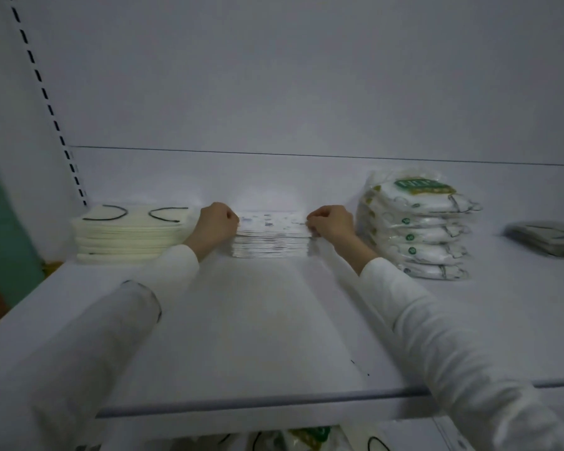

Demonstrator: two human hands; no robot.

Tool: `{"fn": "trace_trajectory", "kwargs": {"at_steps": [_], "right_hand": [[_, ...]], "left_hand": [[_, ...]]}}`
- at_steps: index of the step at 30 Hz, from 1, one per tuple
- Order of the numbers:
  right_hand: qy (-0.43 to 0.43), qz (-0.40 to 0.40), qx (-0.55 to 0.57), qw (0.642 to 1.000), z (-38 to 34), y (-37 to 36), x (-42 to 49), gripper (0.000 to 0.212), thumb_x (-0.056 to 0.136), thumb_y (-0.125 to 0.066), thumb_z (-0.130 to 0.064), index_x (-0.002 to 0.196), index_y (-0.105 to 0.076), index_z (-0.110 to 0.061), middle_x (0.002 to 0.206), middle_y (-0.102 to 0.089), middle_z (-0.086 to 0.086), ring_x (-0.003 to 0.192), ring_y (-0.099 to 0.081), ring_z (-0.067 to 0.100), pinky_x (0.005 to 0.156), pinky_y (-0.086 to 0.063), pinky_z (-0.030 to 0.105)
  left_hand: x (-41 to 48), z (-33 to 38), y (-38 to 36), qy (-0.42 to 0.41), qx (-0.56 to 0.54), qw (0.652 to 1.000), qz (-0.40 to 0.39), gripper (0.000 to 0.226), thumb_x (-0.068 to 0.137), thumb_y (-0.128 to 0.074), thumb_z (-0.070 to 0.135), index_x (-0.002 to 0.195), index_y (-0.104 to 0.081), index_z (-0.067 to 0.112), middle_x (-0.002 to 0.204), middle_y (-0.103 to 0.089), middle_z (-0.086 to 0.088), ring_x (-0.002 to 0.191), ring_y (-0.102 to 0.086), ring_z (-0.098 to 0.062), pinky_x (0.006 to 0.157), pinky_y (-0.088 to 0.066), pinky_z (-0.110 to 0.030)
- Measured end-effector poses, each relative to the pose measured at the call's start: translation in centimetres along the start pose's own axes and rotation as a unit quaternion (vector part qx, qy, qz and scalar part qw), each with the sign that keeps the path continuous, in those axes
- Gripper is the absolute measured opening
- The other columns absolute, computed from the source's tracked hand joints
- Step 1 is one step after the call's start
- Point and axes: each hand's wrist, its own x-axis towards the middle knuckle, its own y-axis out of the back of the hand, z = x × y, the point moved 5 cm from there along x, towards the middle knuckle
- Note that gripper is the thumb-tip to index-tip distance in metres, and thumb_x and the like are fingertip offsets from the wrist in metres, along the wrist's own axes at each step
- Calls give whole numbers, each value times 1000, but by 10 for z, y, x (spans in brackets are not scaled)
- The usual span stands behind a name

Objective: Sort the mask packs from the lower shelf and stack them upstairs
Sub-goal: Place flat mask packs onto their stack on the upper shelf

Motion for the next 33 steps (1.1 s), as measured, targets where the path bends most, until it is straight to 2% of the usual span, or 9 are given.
{"fn": "trace_trajectory", "kwargs": {"at_steps": [3, 7, 9, 11, 14, 19, 24, 29, 33], "right_hand": [[17, -8, -27, 999, -1, -2, 3, 13, 81, -61, -6, 83, -74, -8, 78, -69, 6, 85, -63, 20, 91, -52, 34], [21, -7, -40, 999, 0, 1, 4, 15, 83, -60, -9, 90, -74, -7, 93, -72, 9, 85, -60, 16, 83, -50, 26], [29, -15, -66, 997, 1, 1, 4, 18, 85, -61, -14, 99, -72, -9, 101, -71, 7, 92, -58, 16, 79, -43, 21], [47, -13, -93, 994, -1, 1, 3, 26, 86, -62, -21, 110, -67, -13, 110, -68, 5, 105, -58, 19, 82, -42, 23], [104, 7, -140, 985, -9, 5, -4, 36, 88, -59, -22, 123, -58, -14, 123, -62, 9, 115, -55, 25, 92, -42, 29], [243, 9, -265, 933, -36, 9, -47, 43, 89, -51, -12, 132, -50, -12, 133, -54, 9, 123, -45, 28, 98, -37, 35], [338, 12, -287, 896, -54, 14, -116, 43, 87, -52, -11, 130, -54, -11, 128, -59, 8, 122, -46, 29, 97, -36, 34], [373, 9, -264, 890, -57, 20, -205, 39, 89, -51, -16, 127, -55, -13, 123, -62, 3, 118, -50, 24, 94, -40, 34], [408, 16, -159, 899, -41, 32, -293, 31, 86, -47, -13, 113, -62, -8, 108, -67, 2, 98, -61, 21, 83, -50, 35]], "left_hand": [[0, 0, -2, -2, 25, 1000, -7, 19, 90, -45, 8, 73, -54, 9, 73, -53, -16, 73, -52, -26, 68, -38, -30], [-5, 2, -3, 3, 35, 999, -19, 22, 90, -45, 10, 74, -59, 4, 77, -57, -20, 75, -54, -29, 68, -39, -31], [-7, 3, -2, 0, 37, 999, -19, 24, 91, -46, 11, 89, -67, -1, 93, -65, -23, 91, -59, -34, 80, -44, -34], [-11, 9, 1, -25, 67, 997, -2, 27, 93, -47, 13, 112, -63, 1, 113, -63, -19, 111, -54, -35, 97, -37, -34], [-22, 21, 9, -91, 123, 988, 32, 29, 93, -48, 12, 118, -58, 2, 117, -58, -21, 115, -47, -37, 98, -31, -33], [-54, 30, 20, -188, 159, 969, 27, 28, 90, -48, 12, 115, -58, 3, 110, -58, -20, 109, -47, -37, 92, -40, -41], [-111, 26, 34, -256, 151, 955, 7, 25, 90, -51, 12, 111, -61, 4, 107, -62, -16, 103, -53, -33, 91, -42, -42], [-191, 5, 58, -280, 63, 958, -7, 21, 90, -53, 12, 107, -64, 5, 108, -65, -10, 101, -57, -25, 87, -43, -33], [-299, -22, 68, -309, -73, 948, 19, 22, 84, -51, 16, 100, -65, 10, 92, -64, 2, 79, -52, -2, 73, -44, -17]]}}
